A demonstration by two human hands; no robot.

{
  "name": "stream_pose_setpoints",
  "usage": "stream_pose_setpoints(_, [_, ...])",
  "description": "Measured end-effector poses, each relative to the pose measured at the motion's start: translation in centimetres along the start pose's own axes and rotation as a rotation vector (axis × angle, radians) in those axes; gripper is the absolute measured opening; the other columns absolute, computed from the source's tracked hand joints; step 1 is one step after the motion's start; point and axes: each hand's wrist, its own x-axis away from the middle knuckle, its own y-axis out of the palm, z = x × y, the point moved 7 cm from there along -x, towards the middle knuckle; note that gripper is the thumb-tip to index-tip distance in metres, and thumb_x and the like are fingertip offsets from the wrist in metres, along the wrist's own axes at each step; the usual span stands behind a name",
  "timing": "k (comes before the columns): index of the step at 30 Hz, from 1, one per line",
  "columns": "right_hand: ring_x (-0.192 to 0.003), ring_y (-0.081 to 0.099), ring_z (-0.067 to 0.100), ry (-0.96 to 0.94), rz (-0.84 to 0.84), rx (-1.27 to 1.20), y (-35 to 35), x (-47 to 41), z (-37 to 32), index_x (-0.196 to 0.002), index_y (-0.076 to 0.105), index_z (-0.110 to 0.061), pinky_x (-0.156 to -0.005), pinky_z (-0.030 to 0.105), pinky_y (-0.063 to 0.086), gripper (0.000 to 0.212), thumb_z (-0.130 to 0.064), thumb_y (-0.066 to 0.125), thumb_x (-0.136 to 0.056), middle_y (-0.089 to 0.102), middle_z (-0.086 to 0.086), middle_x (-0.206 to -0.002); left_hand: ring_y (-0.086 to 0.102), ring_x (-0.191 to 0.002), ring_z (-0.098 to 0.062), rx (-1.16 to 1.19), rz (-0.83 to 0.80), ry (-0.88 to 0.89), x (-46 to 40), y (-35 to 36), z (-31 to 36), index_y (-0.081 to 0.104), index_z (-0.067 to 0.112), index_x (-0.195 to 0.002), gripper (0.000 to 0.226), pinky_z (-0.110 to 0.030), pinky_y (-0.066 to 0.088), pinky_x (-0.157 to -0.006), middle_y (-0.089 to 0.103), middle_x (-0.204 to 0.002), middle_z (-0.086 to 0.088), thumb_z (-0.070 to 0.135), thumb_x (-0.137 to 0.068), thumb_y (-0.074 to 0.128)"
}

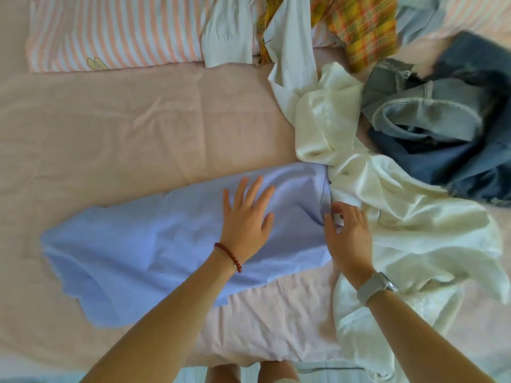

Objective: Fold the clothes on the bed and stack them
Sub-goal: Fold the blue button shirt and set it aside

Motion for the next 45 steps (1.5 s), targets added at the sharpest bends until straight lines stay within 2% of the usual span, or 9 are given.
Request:
stream_pose_setpoints(5, [-0.106,0.047,0.022,0.134,-0.067,-0.211,0.9,3.5,2.1,-0.119,0.052,-0.004,-0.087,0.02,0.036,0.047,-0.034,0.053,-0.083,0.048,0.001,-0.111,0.063,-0.102,-0.031,-0.011,-0.024,0.429,-7.8,-0.3,6.0,0.073,0.02,-0.095,0.031,-0.05,0.052,-0.077,0.068,-0.108,-0.003,0.019,-0.079,0.047])
stream_pose_setpoints(8, [-0.103,0.046,0.015,0.366,-0.009,-0.315,0.6,4.2,3.5,-0.12,0.046,-0.008,-0.077,0.003,0.032,0.042,-0.019,0.066,-0.084,0.043,0.002,-0.116,0.042,-0.126,-0.027,-0.103,-0.232,0.483,-9.9,1.6,7.4,0.066,0.027,-0.114,0.029,-0.044,0.034,-0.099,0.052,-0.133,0.002,0.019,-0.09,0.051])
stream_pose_setpoints(10, [-0.091,0.053,0.019,0.521,-0.054,-0.387,1.3,4.6,4.4,-0.103,0.048,-0.014,-0.07,0.012,0.037,0.026,-0.019,0.064,-0.084,0.052,0.0,-0.099,0.029,-0.132,-0.022,-0.15,-0.351,0.438,-10.6,3.0,7.0,0.064,0.029,-0.117,0.027,-0.037,0.02,-0.104,0.042,-0.141,0.005,0.028,-0.095,0.048])
stream_pose_setpoints(13, [-0.073,0.052,0.02,0.59,-0.142,-0.429,2.1,5.0,5.0,-0.084,0.051,-0.012,-0.053,0.016,0.035,0.007,-0.014,0.055,-0.089,0.053,-0.006,-0.069,0.041,-0.12,-0.021,0.006,-0.287,0.319,-11.9,2.4,6.8,0.071,0.021,-0.101,0.021,-0.032,0.022,-0.099,0.058,-0.122,0.004,0.029,-0.091,0.054])
stream_pose_setpoints(20, [-0.076,0.053,0.029,0.585,-0.172,-0.284,0.8,5.6,7.7,-0.086,0.058,-0.011,-0.068,0.033,0.041,0.013,-0.011,0.047,-0.092,0.059,0.007,-0.076,0.049,-0.107,-0.02,0.087,-0.156,0.094,-13.4,1.9,7.0,0.07,0.019,-0.086,0.015,-0.032,0.028,-0.091,0.063,-0.101,0.003,0.029,-0.087,0.058])
stream_pose_setpoints(27, [-0.095,0.058,0.029,0.179,0.115,-0.151,-2.4,3.3,3.1,-0.113,0.059,-0.006,-0.074,0.034,0.046,0.028,-0.014,0.043,-0.092,0.058,0.009,-0.104,0.054,-0.103,-0.028,0.162,0.268,0.05,-7.1,-1.2,4.9,0.061,0.015,-0.108,0.033,-0.053,0.045,-0.088,0.063,-0.11,-0.008,0.021,-0.079,0.047])
stream_pose_setpoints(34, [-0.111,0.055,0.039,-0.34,-0.033,0.178,3.7,-1.8,-3.5,-0.118,0.059,0.003,-0.088,0.044,0.049,0.04,-0.013,0.039,-0.087,0.058,0.023,-0.122,0.024,-0.134,-0.034,-0.196,-0.034,-0.111,2.3,3.1,-0.6,0.031,0.028,-0.14,0.068,-0.072,0.021,-0.096,0.036,-0.148,-0.012,0.054,-0.078,0.041])
stream_pose_setpoints(40, [-0.124,0.041,0.04,0.025,-0.188,0.288,5.6,-3.2,-1.3,-0.137,0.037,0.001,-0.102,0.045,0.031,0.048,-0.018,0.046,-0.094,0.041,0.023,-0.138,0.018,-0.137,-0.037,-0.209,-0.202,-0.209,4.0,4.7,-2.8,0.029,0.029,-0.141,0.082,-0.076,0.022,-0.09,0.029,-0.151,-0.013,0.068,-0.069,0.038])
stream_pose_setpoints(45, [-0.126,0.036,0.034,0.322,-0.271,0.283,4.9,-2.0,0.0,-0.126,0.041,-0.001,-0.099,0.042,0.031,0.051,-0.035,0.053,-0.091,0.043,0.018,-0.133,0.029,-0.135,-0.04,-0.184,-0.237,-0.243,3.6,5.2,-3.4,0.031,0.03,-0.139,0.083,-0.076,0.026,-0.088,0.034,-0.149,-0.011,0.069,-0.066,0.041])
